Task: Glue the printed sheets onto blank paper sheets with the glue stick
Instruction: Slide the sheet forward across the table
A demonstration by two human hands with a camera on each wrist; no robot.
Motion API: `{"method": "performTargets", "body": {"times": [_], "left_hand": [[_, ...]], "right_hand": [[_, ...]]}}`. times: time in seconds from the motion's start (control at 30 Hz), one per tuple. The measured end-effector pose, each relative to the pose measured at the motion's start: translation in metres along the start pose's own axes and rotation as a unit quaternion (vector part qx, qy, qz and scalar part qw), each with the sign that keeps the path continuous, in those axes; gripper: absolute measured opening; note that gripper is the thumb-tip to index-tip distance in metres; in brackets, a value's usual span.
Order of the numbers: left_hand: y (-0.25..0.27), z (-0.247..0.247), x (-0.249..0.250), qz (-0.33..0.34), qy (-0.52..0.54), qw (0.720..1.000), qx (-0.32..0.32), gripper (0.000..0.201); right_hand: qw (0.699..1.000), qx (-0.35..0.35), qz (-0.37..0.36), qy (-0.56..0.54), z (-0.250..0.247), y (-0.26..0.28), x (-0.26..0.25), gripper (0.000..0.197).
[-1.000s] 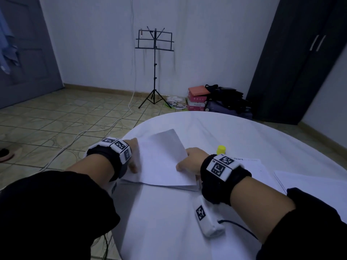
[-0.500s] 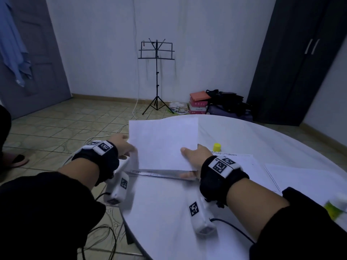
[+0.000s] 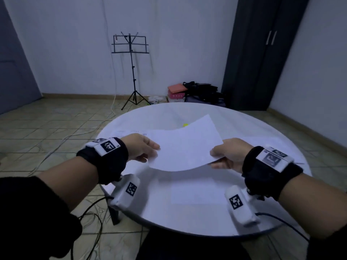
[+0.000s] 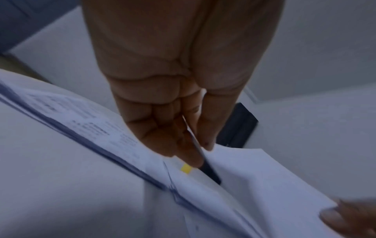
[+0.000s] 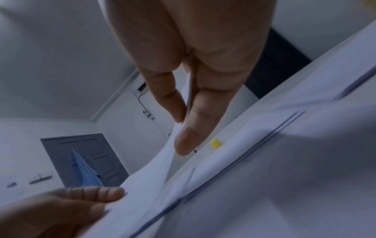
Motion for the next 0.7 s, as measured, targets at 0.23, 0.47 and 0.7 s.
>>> {"method": "performTargets", "body": {"times": [0.23, 0.47, 0.7], "left_hand": [[0.028, 0.06, 0.004, 0.051, -0.17, 0.982, -0.071, 0.025], [0.034, 0.076, 0.001, 0.035, -0.24, 0.965, -0.099, 0.021], [0.035, 0.079, -0.003, 0.03, -0.26, 0.959, -0.11, 0.021]], "right_hand": [[0.971, 0.033, -0.015, 0.235, -0.067, 0.013, 0.037, 0.034], [0.924, 0.014, -0.03, 0.382, -0.068, 0.022, 0.043, 0.029], [0.918, -0.004, -0.018, 0.396, -0.066, 0.021, 0.046, 0.033]]}}
Point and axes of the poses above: each hand's wrist, its own y-axis away from the middle knuckle, its own z-axis out of the palm, x = y × z, the point moved 2 cm from there along -y, towards the middle knuckle, and after that the axes turned 12 degrees about x, right-handed, at the moved point
